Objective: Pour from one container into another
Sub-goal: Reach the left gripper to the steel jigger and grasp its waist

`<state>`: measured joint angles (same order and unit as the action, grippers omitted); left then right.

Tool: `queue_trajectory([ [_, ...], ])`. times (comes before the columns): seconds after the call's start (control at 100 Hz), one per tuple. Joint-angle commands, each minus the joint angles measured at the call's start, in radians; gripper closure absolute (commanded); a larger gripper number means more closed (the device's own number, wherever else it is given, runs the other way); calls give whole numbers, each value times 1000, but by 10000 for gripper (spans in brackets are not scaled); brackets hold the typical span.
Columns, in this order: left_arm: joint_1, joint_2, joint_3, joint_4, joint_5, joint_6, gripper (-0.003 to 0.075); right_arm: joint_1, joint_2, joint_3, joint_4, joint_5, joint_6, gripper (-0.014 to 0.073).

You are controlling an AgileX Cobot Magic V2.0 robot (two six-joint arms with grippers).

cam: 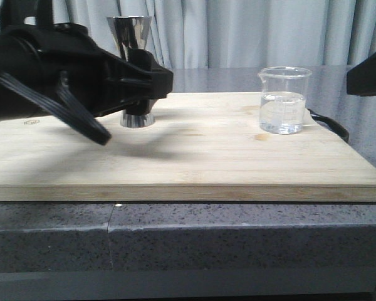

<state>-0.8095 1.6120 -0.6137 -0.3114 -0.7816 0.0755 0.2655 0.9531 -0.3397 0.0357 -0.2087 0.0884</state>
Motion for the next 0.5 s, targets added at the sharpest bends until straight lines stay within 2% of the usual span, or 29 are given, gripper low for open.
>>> queue_trajectory([
  [0.0, 6, -5, -56, 11, -86, -14, 273, 0, -7, -24, -9, -84, -3, 13],
  [0.26, 8, 27, -84, 11, -84, -14, 395, 0, -7, -24, -9, -84, -3, 13],
  [0.49, 8, 27, -84, 11, -73, -14, 545, 0, -7, -24, -9, -84, -3, 13],
])
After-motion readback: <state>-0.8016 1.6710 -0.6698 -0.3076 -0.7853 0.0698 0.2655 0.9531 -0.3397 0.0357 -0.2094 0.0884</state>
